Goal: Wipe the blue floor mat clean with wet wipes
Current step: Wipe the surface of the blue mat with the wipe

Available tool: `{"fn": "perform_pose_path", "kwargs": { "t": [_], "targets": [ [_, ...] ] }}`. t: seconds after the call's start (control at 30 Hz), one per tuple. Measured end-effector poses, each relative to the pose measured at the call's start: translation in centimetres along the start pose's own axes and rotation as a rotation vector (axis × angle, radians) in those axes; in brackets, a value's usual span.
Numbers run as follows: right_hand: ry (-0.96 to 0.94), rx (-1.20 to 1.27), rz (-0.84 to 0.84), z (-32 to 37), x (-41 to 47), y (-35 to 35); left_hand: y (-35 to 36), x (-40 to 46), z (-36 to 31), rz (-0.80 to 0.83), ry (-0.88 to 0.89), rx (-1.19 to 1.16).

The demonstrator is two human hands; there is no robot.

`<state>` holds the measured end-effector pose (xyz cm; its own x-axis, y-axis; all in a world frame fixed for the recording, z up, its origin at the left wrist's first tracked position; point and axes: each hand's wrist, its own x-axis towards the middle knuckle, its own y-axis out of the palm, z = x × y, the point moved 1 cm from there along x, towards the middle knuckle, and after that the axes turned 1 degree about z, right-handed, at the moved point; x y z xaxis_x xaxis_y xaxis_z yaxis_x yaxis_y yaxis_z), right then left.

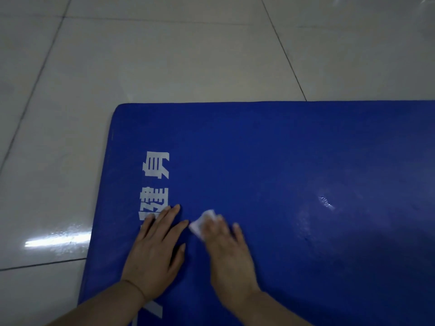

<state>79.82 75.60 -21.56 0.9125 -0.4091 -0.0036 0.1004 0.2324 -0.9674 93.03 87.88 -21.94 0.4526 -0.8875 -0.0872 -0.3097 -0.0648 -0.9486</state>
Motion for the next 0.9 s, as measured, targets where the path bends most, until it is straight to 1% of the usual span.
{"fn": "perform_pose_path", "kwargs": {
  "t": [0.03, 0.1, 0.13, 0.17, 0.2, 0.23, 0.27, 0.43, 0.5, 0.6, 0.67, 0.73, 0.77, 0.83, 0.9],
  "targets": [
    [0.131, -0.001, -0.013, -2.0, 0.2, -0.6, 0.0, 0.0, 0.0, -0.003, 0.000, 0.003],
    [0.444, 0.012, -0.125, -6.7, 0.3, -2.0, 0.1, 0.0, -0.1, -0.012, 0.000, 0.006],
    [0.592, 0.030, -0.150, -8.6, 0.5, -2.7, 0.2, 0.0, 0.0, -0.014, 0.000, 0.007],
    [0.698, 0.054, -0.138, -9.7, 0.7, -3.1, 0.3, 0.0, 0.0, -0.014, 0.000, 0.009],
    [0.757, 0.072, -0.129, -9.7, 1.0, -3.2, 0.3, 0.0, 0.0, -0.013, -0.001, 0.012],
    [0.759, 0.063, -0.135, -8.8, 1.3, -3.0, 0.3, 0.0, 0.0, -0.011, -0.001, 0.014],
    [0.715, 0.046, -0.144, -7.4, 1.6, -2.5, 0.3, 0.0, 0.0, -0.007, -0.002, 0.015],
    [0.357, 0.032, -0.129, 2.4, 2.1, 0.5, 0.2, 0.1, 0.0, 0.016, -0.005, 0.027],
    [0.292, 0.023, -0.070, 4.1, 2.0, 0.4, 0.1, 0.0, 0.1, 0.026, -0.006, 0.032],
    [0.181, -0.059, -0.031, 2.1, 1.7, 1.0, 0.0, -0.1, 0.0, 0.033, -0.008, 0.032],
    [0.255, -0.128, -0.021, -0.6, 2.4, 0.8, -0.1, 0.0, -0.1, 0.033, -0.013, 0.020],
    [0.360, -0.155, -0.073, -2.8, 3.6, 0.0, -0.1, 0.0, -0.2, 0.037, -0.020, 0.011],
    [0.382, -0.145, -0.052, -3.2, 4.1, -0.5, -0.2, 0.1, -0.3, 0.043, -0.020, 0.008],
    [0.326, -0.134, -0.014, -3.4, 4.5, -0.4, -0.2, 0.1, -0.3, 0.044, -0.020, 0.011],
    [0.258, -0.139, -0.032, -3.0, 4.1, 0.2, -0.2, 0.2, -0.4, 0.043, -0.022, 0.015]
  ]
}}
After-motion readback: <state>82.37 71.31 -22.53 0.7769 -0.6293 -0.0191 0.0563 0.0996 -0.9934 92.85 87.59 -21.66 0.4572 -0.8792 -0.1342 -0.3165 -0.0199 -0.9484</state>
